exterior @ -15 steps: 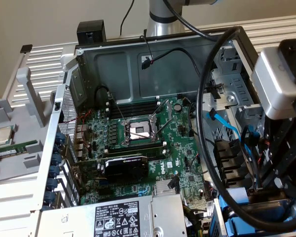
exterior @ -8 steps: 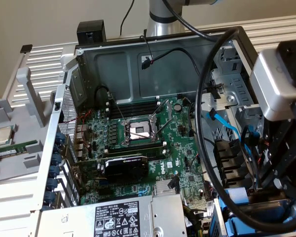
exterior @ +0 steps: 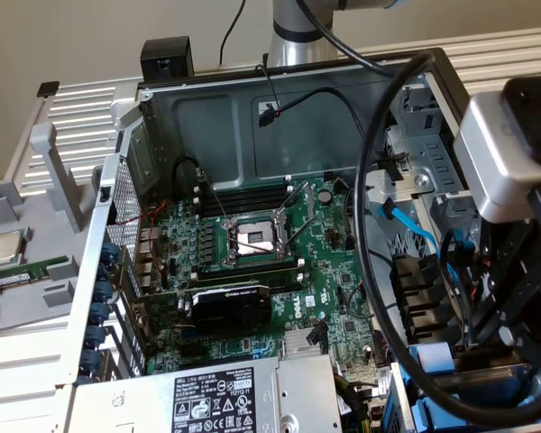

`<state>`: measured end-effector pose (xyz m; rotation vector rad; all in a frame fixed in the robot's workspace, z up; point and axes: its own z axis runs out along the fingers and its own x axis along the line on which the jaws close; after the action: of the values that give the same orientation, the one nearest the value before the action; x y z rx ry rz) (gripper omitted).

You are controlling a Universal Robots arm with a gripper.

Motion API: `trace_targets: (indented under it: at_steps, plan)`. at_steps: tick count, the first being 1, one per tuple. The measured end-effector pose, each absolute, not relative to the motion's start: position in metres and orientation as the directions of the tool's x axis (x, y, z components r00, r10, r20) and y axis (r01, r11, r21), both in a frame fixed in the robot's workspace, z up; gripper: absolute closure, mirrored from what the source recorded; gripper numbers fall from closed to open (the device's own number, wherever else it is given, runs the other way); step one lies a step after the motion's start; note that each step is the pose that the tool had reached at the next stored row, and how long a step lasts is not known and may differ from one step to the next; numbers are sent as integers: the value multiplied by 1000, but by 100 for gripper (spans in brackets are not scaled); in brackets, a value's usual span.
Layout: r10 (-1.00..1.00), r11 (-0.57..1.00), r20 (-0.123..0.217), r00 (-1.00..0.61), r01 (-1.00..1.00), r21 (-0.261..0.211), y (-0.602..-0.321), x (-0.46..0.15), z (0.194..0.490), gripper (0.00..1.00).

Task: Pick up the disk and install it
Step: 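Insert the first disk wire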

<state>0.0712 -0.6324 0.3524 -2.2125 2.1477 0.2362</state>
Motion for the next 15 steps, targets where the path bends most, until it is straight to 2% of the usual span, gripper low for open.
trace_targets:
  at_steps: [15]
  plan:
    - [-990, -12, -143, 2, -997, 70, -632, 71, 352, 84]
